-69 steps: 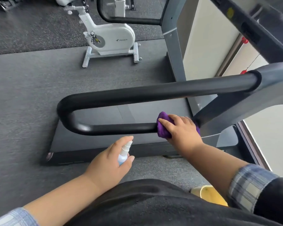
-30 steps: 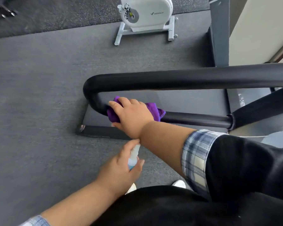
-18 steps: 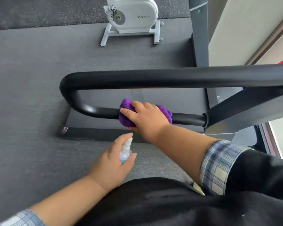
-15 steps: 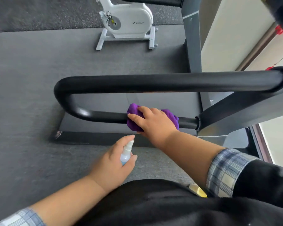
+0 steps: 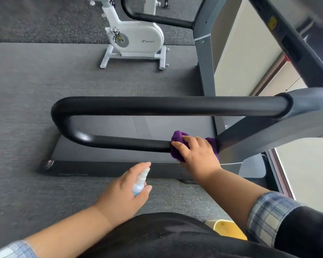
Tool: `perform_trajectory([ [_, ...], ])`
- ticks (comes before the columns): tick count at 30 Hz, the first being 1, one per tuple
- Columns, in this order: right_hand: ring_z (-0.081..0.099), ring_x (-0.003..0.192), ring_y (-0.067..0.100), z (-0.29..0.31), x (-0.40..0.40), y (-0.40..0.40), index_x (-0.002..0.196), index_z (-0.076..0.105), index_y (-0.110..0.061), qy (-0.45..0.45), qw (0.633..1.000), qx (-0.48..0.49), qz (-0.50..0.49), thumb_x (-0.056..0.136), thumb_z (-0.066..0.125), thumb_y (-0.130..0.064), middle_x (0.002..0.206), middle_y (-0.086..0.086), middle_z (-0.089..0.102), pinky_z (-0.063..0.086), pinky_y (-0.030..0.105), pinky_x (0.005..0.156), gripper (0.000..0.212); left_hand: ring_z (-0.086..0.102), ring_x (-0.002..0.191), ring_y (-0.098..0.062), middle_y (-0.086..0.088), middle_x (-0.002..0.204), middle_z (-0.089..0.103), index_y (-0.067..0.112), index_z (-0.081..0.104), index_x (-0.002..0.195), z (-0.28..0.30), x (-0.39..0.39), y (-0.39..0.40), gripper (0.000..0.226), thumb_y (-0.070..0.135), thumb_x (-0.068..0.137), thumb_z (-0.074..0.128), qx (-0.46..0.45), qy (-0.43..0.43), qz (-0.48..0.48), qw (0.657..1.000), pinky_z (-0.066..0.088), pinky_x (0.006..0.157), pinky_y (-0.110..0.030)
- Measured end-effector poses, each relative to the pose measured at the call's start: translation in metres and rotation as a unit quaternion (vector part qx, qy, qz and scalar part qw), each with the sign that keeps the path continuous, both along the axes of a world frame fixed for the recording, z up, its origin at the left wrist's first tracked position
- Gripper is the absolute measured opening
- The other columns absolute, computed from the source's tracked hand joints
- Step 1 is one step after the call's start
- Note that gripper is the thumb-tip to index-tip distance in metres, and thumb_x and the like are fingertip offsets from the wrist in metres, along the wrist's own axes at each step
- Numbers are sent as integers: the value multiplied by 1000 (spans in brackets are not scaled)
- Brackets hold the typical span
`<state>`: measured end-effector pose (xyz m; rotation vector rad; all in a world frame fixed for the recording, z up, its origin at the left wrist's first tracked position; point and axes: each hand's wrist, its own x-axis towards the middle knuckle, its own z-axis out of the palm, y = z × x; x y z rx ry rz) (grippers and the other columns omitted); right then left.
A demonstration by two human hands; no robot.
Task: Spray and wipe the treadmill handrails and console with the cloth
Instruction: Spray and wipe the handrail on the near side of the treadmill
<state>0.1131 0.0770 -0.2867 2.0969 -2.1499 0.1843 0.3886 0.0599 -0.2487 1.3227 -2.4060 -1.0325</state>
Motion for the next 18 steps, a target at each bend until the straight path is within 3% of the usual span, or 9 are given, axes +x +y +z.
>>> perform_trajectory([
  [3, 58, 99, 37, -2, 12, -6, 131, 52, -28, -27, 999, -28, -12, 64, 92, -33, 119, 11, 60, 51, 51, 85, 78, 54, 97, 13, 31, 106, 57, 69, 25, 128, -2, 14, 1, 69, 35, 90, 71, 2, 3, 13, 1000, 40, 84, -12],
  [8, 60, 102, 37, 7, 43, -27, 130, 57, -28, -68, 997, -27, 9, 75, 83, -42, 120, 9, 62, 51, 51, 86, 62, 60, 96, -7, 25, 110, 59, 69, 26, 130, -3, 30, 6, 62, 48, 88, 65, 29, -3, 34, 999, 50, 91, -32],
  [12, 59, 107, 37, 17, 68, -40, 130, 58, -28, -89, 996, -17, 11, 79, 79, -45, 122, 7, 62, 50, 51, 90, 58, 59, 102, -6, 27, 115, 55, 69, 24, 131, 1, 39, 4, 57, 66, 79, 48, 26, 8, 33, 999, 48, 94, -31],
  [18, 57, 110, 35, 22, 88, -47, 132, 58, -31, -121, 992, -4, -36, 80, 76, -48, 125, 3, 62, 45, 48, 95, 57, 58, 106, -5, 34, 115, 51, 70, 24, 130, 5, 70, -3, 56, 67, 79, 46, 27, 11, 20, 999, 49, 96, -31],
])
